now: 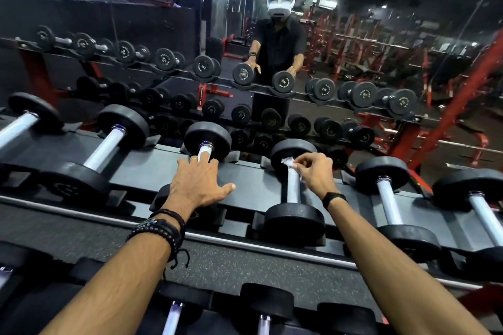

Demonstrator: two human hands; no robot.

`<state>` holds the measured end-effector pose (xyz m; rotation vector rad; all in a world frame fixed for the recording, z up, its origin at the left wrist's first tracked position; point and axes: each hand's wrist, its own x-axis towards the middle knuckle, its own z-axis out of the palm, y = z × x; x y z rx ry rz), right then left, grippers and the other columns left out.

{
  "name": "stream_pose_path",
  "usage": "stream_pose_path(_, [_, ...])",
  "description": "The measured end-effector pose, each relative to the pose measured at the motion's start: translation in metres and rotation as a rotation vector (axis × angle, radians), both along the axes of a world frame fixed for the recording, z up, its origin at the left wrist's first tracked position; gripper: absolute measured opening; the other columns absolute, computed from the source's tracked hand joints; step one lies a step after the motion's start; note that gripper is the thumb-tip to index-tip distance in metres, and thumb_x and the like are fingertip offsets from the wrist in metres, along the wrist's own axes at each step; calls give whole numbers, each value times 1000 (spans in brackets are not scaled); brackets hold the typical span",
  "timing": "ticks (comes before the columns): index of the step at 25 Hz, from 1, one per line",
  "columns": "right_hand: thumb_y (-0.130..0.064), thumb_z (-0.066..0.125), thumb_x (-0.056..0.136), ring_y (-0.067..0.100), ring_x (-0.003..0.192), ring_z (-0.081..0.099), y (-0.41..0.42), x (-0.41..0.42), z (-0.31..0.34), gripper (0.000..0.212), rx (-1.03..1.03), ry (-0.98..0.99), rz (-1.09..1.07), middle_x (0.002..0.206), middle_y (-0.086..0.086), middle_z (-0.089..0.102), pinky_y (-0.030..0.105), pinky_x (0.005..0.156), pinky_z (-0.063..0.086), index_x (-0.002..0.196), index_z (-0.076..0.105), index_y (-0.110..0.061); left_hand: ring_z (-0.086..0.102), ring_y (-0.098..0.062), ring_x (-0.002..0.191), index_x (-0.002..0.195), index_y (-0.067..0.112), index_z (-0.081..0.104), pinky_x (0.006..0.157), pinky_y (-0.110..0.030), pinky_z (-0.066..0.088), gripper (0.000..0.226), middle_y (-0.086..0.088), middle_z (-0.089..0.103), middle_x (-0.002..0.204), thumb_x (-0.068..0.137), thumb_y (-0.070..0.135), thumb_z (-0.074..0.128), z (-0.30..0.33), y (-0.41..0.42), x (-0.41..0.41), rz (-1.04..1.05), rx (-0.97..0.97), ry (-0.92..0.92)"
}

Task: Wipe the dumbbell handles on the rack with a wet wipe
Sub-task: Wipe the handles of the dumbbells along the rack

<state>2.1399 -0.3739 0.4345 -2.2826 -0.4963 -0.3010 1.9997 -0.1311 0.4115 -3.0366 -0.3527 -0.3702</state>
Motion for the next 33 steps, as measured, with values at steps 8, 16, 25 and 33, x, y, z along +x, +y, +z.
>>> stream_pose_path(8, [0,75,76,-6,41,48,-24,-23,-3,9,-57,180,140,51,-2,60,8,47,39,69,70,-3,53,-29,110,123,18,53,94,-46,38,71,-8,44,136,83,75,40,-1,-3,3,-31,-20,-28])
stream_pose_path(16, [10,69,76,2,45,50,-39,-31,-36,29,187,490,17,48,-7,59,17,49,42,59,66,-13,56,-24,100,120,22,55,88,-42,40,69,-1,53,125,80,77,41,-7,10,3,-50,-119,-81])
stream_pose_path(25, [16,47,75,15,45,46,-23,-10,-32,26,412,630,-110,59,11,59,22,46,39,82,69,3,56,-21,97,115,24,58,86,-38,37,63,3,55,120,79,74,43,-3,13,-1,-72,-176,-90])
stream_pose_path(33, [2,43,88,18,60,55,-18,7,-17,19,774,854,-9,68,5,55,27,56,51,96,59,-4,54,-22,88,100,24,57,82,-38,36,58,1,55,112,78,74,39,-2,12,0,-75,-118,-55])
